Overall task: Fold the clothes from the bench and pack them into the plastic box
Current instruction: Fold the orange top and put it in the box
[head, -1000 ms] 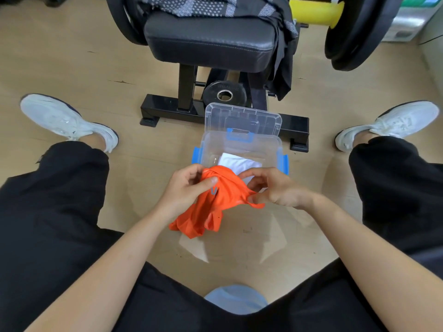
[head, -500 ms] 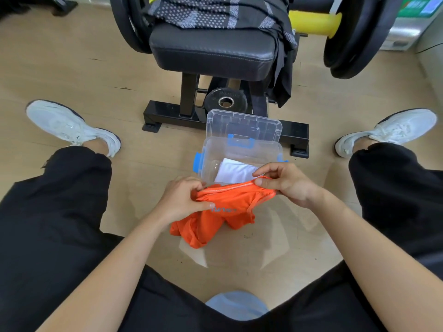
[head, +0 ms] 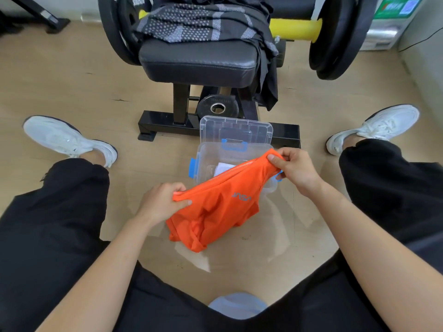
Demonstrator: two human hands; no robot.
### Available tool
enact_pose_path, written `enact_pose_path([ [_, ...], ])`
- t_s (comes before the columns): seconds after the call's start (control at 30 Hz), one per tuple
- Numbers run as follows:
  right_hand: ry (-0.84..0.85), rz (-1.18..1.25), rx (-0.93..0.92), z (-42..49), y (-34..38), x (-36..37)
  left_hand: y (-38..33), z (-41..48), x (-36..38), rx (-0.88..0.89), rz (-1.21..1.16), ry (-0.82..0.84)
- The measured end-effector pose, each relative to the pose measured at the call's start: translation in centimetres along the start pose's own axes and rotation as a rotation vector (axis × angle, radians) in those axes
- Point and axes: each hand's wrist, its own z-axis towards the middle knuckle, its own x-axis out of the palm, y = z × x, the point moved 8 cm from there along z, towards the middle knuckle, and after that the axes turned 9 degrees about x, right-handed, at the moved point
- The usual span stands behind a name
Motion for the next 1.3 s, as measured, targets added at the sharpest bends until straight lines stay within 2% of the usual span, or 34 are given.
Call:
enact_pose_path([
  [0.07,-0.028,0.008,-0.017,-0.1,0.4,-0.6,0.3,-0.3,-0.7,-0.024,-0.036,-0.022],
  [0.2,-0.032,0.028,-0.049,-0.4,1.5,-1.1,-0.9,-0.3,-2.5,-0.069,-0.377,-0.122],
  [0.3,-0.028,0.023,-0.101,-0.8,3.2,-1.4,-1.8,-0.3,-4.3,-0.084,-0.484,-0.205],
  [0.57,-0.122,-0.163,-0.243,-2.3,10.4,-5.0,-4.2,0.2,-11.5,0.024,-0.439,-0.168],
  [0.77,-0.172,-0.501,-0.398,-4.0,16.8,-6.4,-6.9,0.0,-18.3,0.044,-0.39,-0.4],
  [1.03,-0.348,-0.523,-0.561,-5.9,28.4,-9.5,-12.8,0.8,-29.8,0.141,-0.31,-0.644],
  [1.13,-0.247,-0.364,-0.455,-5.1,32.0,-10.0,-13.9,2.1,-33.8,0.141,-0.387,-0.682],
  [1.23,-0.043,-0.062,-0.255,-4.1,34.5,-9.5,-14.0,3.5,-36.6,0.112,-0.594,-0.694],
  [1.3,0.03,0.111,-0.187,-3.6,36.1,-9.0,-13.8,4.7,-38.0,0.088,-0.743,-0.714],
])
